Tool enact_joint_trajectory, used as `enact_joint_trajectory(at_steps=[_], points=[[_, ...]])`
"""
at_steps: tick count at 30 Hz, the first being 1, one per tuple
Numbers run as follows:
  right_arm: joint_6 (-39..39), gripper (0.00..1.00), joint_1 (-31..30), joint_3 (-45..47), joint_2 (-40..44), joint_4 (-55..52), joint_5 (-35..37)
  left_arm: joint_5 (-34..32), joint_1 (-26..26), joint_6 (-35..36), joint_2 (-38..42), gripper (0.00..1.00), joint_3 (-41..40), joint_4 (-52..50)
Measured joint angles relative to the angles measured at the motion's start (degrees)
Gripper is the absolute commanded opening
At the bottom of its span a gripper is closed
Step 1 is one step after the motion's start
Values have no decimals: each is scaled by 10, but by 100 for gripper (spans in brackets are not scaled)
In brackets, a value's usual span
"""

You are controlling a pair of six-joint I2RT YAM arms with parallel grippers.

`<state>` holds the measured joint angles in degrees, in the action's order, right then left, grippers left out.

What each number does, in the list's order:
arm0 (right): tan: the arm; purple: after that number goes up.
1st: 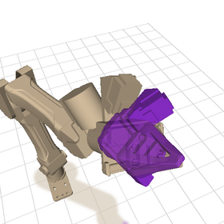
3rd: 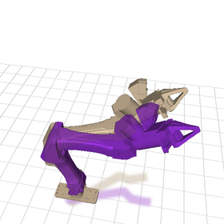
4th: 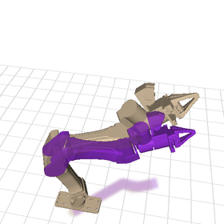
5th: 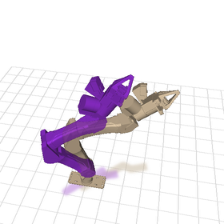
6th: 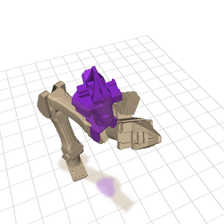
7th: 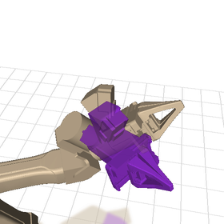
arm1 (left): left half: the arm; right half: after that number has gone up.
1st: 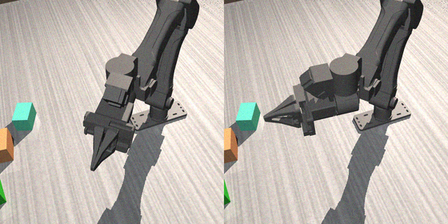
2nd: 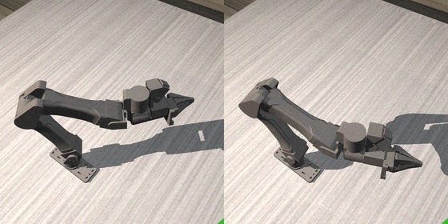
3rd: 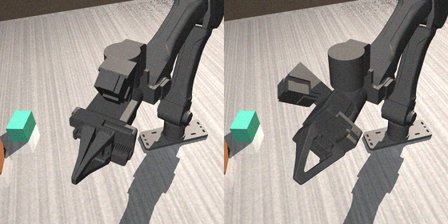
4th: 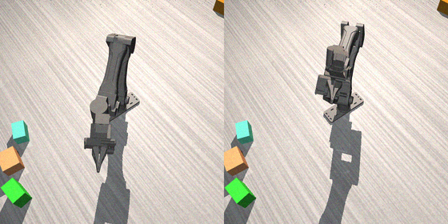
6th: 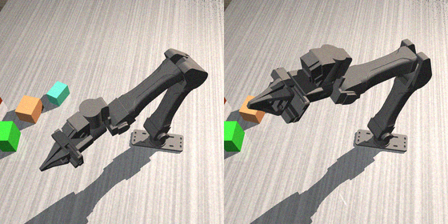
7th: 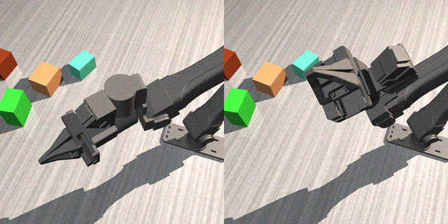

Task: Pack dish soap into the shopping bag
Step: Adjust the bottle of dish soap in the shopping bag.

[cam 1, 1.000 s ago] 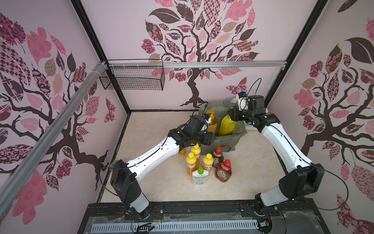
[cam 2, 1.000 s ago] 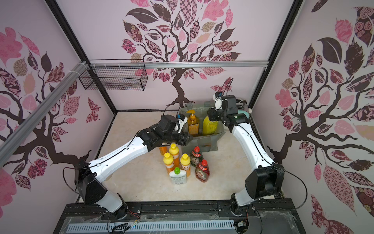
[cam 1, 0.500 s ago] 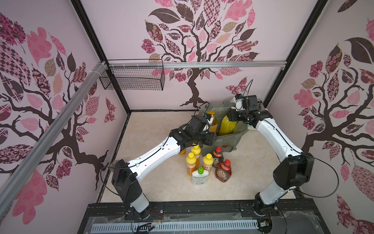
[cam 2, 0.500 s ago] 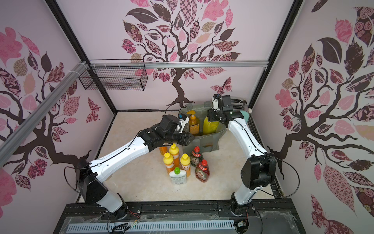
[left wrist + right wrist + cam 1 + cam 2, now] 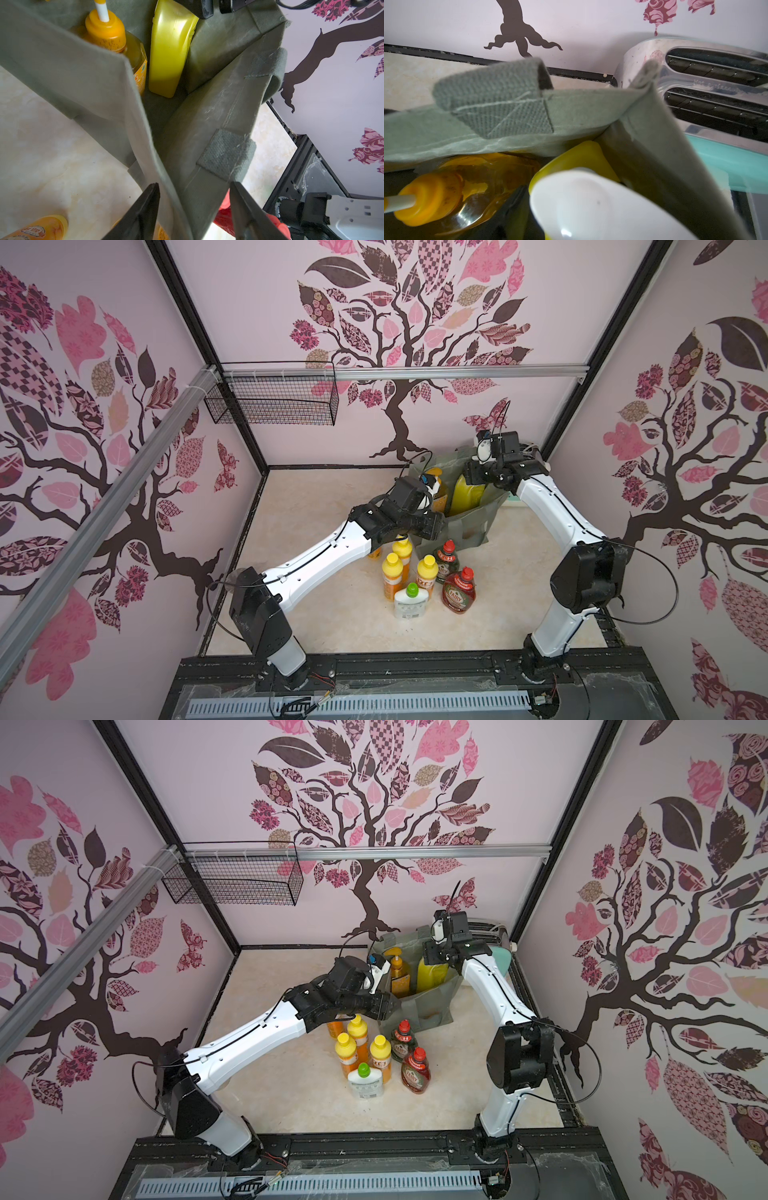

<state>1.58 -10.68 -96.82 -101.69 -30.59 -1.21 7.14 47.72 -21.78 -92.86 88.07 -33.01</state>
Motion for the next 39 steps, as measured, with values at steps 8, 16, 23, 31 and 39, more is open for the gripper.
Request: enact_joint_trajectory(at_steps=[8,16,23,31,39], points=[[3,42,0,-3,-9,12,-15,0,0,3,0,59,0,0],[10,17,2,20,12,17,-14,-1,4,4,0,59,0,0],[-12,6,-18,72,64,10,-8,-2,9,3,0,59,0,2],[-56,0,-39,70,71,-2,12,-3,14,3,0,59,0,3],[-63,0,-42,6,48,-11,76,-4,20,2,0,57,-2,4]])
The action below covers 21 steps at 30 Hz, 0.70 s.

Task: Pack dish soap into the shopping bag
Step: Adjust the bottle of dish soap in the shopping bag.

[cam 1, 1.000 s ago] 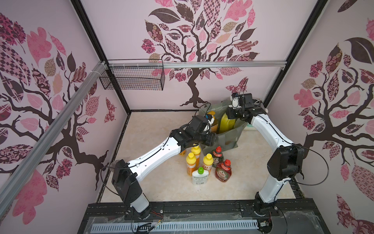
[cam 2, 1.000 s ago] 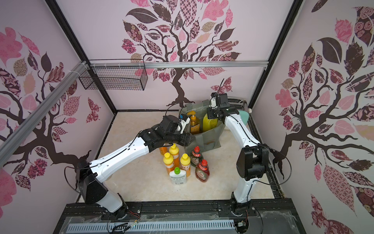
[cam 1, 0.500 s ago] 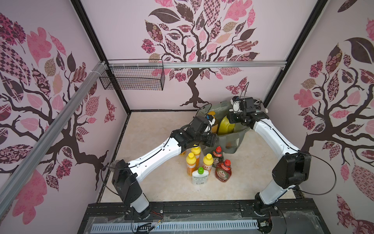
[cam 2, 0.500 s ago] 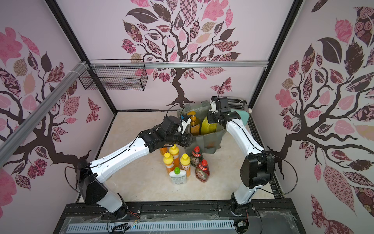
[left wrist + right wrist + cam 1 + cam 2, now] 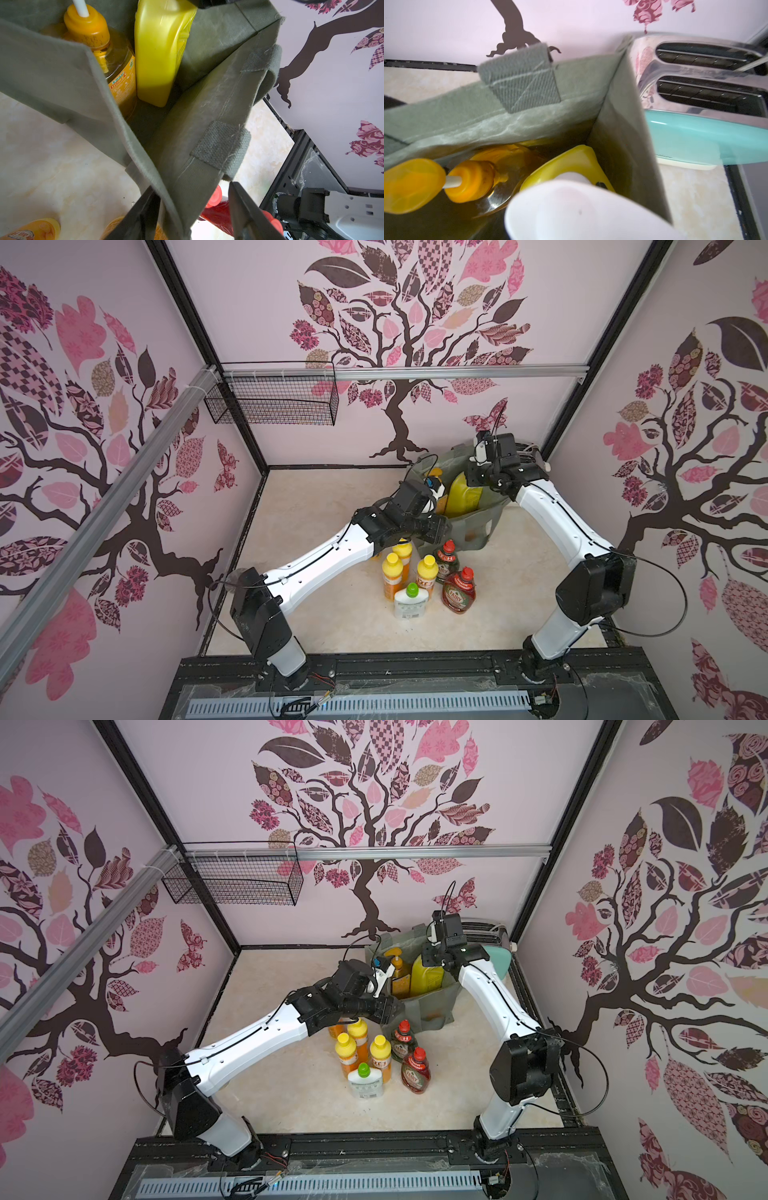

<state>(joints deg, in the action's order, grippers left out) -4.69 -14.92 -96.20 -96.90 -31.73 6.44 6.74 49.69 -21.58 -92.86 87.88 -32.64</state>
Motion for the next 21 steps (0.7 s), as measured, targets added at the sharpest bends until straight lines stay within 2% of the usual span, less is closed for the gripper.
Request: enact_joint_trajectory(at_steps=[5,12,21], points=[[2,0,0,-27,-21,31,26,0,1,0,0,57,-3,0],[0,0,-1,-45,-56,59,26,-1,2,1,-1,57,-3,0],[5,0,-7,56,-54,183,30,-5,2,5,-8,57,-3,-1]])
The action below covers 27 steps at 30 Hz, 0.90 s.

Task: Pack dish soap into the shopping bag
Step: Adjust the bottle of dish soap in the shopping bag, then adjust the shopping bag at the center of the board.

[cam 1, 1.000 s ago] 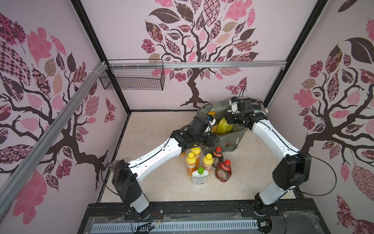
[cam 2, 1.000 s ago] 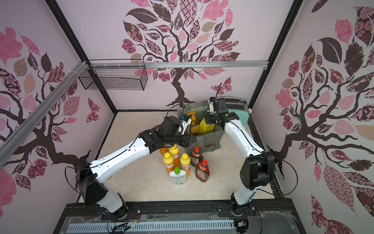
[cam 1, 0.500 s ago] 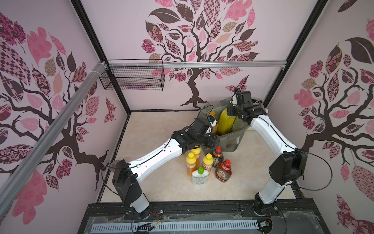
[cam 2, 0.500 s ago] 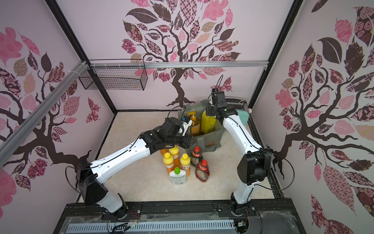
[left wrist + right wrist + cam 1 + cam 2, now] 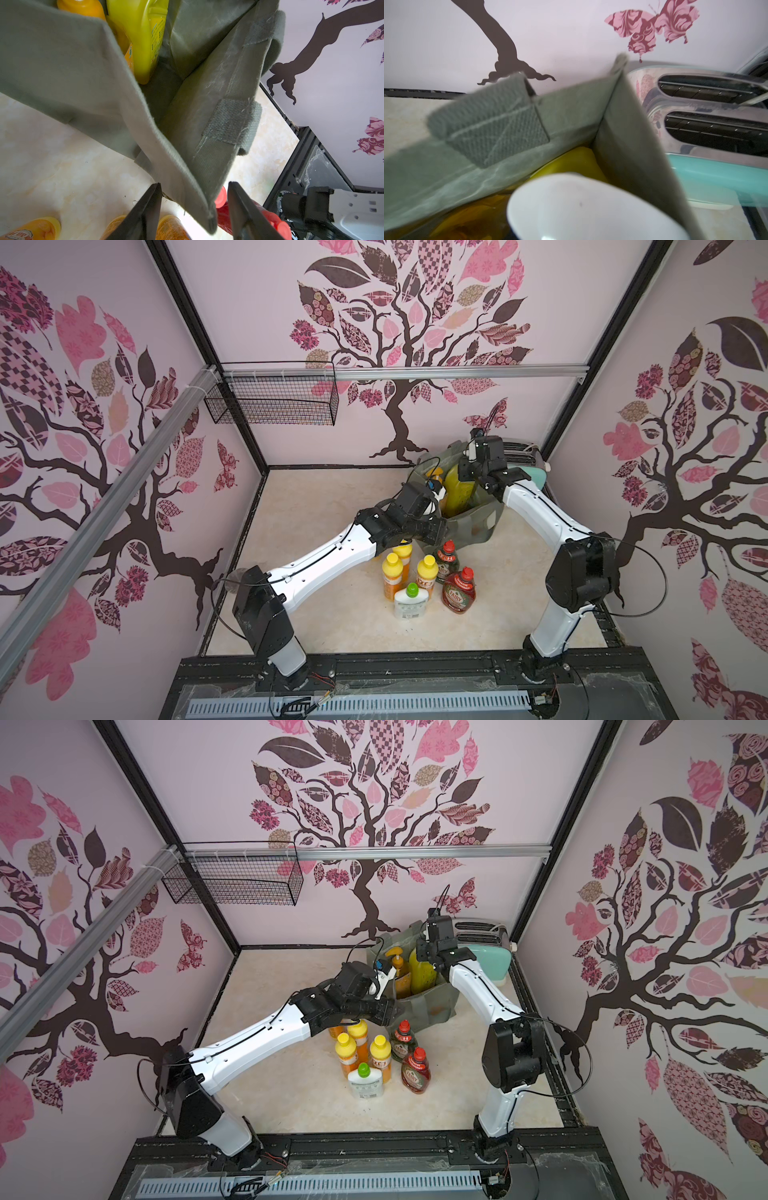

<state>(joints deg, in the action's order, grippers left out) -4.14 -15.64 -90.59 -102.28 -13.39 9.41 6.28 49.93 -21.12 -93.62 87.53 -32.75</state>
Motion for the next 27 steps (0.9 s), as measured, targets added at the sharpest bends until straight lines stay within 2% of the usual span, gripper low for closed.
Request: enact_joint_trajectory(at_steps=[2,4,5,9,12,15,17,21,27], points=[[3,3,0,12,1,21,0,0,0,0,0,57,0,0],[4,13,0,21,1,41,0,0,0,0,0,57,0,-1],[4,20,0,24,1,47,1,-1,0,1,0,57,0,-2],[4,62,0,34,3,65,0,-12,0,1,3,59,0,-8],[7,82,0,34,23,76,-9,-25,-3,1,20,64,0,-17],[6,94,-1,32,68,58,-22,-24,-20,-3,59,67,-10,-20],[6,99,-2,24,103,44,-30,-20,-43,-6,87,70,-15,-20],[9,99,1,20,181,10,-35,-9,-104,-16,116,75,-14,-16],[7,99,37,43,235,-57,-32,40,-144,-33,61,93,24,-16]])
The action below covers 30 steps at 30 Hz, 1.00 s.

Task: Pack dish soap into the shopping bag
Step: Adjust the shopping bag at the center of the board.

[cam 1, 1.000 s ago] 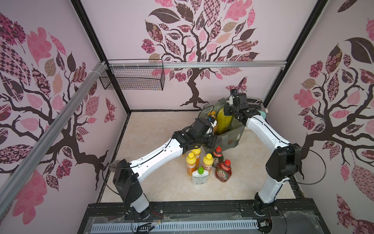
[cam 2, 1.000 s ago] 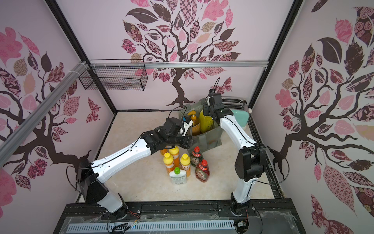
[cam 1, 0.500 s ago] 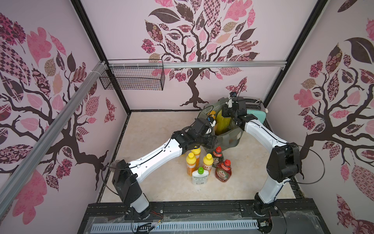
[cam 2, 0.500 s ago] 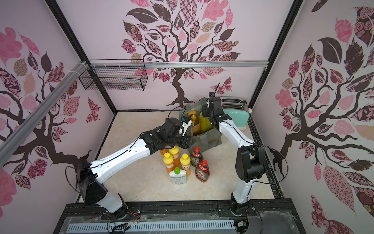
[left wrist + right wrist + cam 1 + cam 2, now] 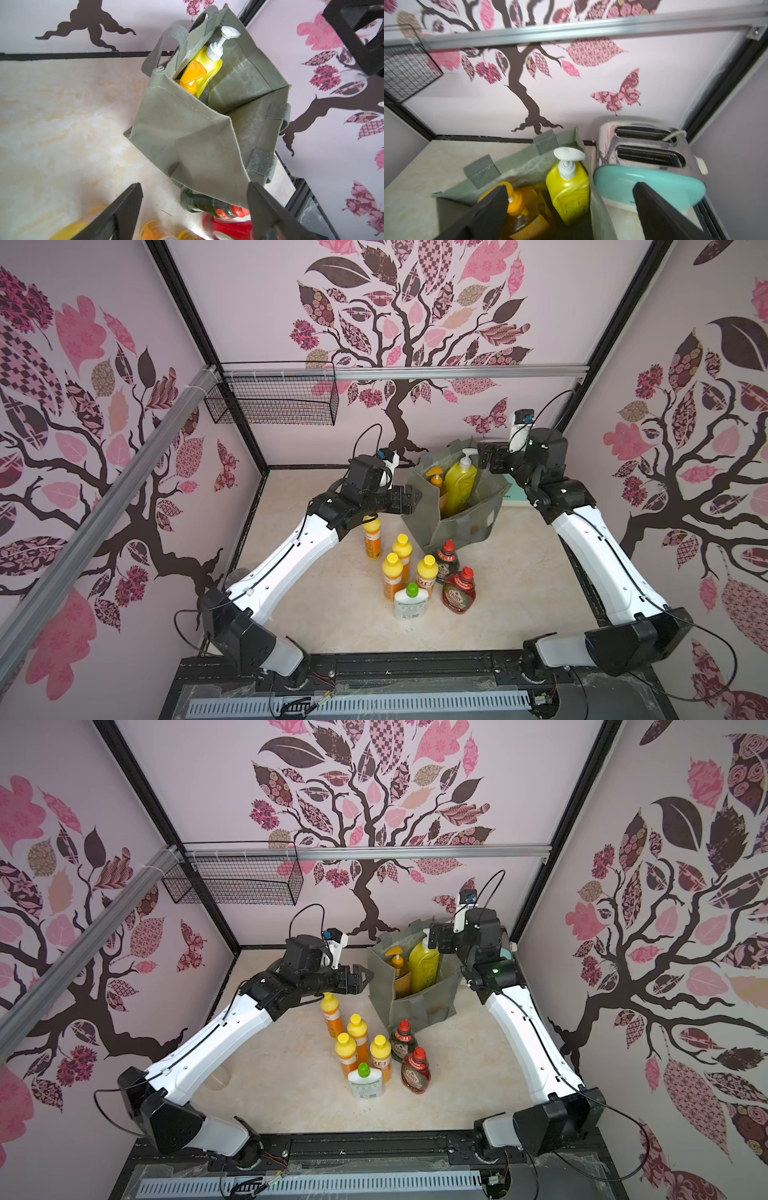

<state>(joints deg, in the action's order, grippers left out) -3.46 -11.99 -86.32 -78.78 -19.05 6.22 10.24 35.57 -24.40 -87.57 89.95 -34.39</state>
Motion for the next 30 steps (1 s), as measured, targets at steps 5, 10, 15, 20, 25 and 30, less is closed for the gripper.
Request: enact_joint_trajectory(at_steps=[5,10,15,20,25,30], points=[[1,93,33,62,-14,-46,16,35,0,-10,-63,94,56,-1],[-7,64,34,69,-44,-87,2,57,0,-11,-115,62,122,-8],[-20,33,34,96,-12,-103,-25,64,-5,-7,-159,23,168,-18],[-25,19,34,116,27,-132,-38,68,-19,-5,-200,0,196,-28],[-29,12,30,122,49,-158,-52,68,-30,9,-238,0,248,-49],[-32,16,12,129,61,-165,-60,68,-41,24,-272,0,332,-83]])
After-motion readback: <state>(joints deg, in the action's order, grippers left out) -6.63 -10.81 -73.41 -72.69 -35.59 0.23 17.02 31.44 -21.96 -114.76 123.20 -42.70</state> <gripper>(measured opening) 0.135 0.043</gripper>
